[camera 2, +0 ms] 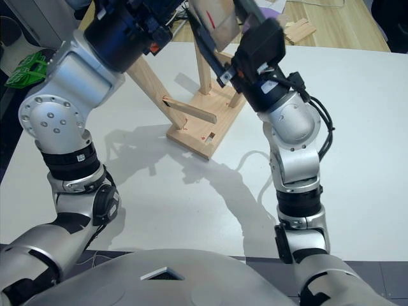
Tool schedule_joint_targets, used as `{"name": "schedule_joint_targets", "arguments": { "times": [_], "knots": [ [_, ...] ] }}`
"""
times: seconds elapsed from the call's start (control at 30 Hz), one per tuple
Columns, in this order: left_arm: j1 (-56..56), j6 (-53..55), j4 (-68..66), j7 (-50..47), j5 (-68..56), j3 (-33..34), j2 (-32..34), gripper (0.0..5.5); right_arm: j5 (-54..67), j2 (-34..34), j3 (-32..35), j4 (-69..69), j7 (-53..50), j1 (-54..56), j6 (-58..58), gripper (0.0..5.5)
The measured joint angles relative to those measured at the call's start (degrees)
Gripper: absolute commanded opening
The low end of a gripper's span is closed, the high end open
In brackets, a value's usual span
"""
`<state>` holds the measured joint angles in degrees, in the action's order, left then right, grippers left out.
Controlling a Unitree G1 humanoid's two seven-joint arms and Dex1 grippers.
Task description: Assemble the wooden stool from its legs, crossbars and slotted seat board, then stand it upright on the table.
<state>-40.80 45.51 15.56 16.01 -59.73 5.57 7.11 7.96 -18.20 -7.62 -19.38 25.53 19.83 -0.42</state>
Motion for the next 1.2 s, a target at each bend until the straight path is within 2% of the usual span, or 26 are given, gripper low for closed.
{"name": "schedule_joint_targets", "arguments": {
  "times": [0.1,0.23,0.37,0.4,0.53,0.73,0.93,1.0,1.2],
  "knots": [
    [-1.65,-0.11,-0.42,1.20,0.29,1.12,2.19,1.04,3.08,-5.63,0.26,-0.26,7.10,-1.92,4.59,3.46],
    [-4.07,-0.07,-2.29,4.96,1.81,2.31,7.29,1.04,11.82,-13.84,7.85,-0.80,15.15,-1.56,11.14,4.18],
    [-5.19,1.35,-4.15,15.80,4.29,-0.56,15.43,1.04,28.53,-21.98,17.46,3.91,23.35,8.08,24.70,4.81],
    [-4.82,1.69,-4.17,20.28,5.48,-2.79,17.69,1.04,35.73,-24.15,18.96,6.42,26.89,11.63,31.66,5.00],
    [-2.65,2.49,-3.54,29.13,8.96,-8.84,21.19,1.04,47.51,-27.87,19.73,14.28,33.26,25.22,47.34,5.40],
    [-1.23,0.09,-2.32,34.95,13.83,-12.81,21.65,1.04,54.69,-24.61,17.26,15.64,32.27,34.47,58.09,5.40],
    [1.22,-1.40,0.67,39.44,15.68,-14.62,22.03,1.04,58.19,-21.35,17.03,16.68,27.99,35.31,63.94,5.40],
    [1.96,-1.44,0.67,40.11,16.49,-15.06,22.04,1.04,60.20,-21.03,17.09,13.56,27.91,35.17,65.78,4.90],
    [3.13,-1.60,-0.06,40.49,17.79,-15.13,21.85,1.04,63.08,-20.92,17.39,10.03,26.58,34.10,68.48,3.88]
  ]
}}
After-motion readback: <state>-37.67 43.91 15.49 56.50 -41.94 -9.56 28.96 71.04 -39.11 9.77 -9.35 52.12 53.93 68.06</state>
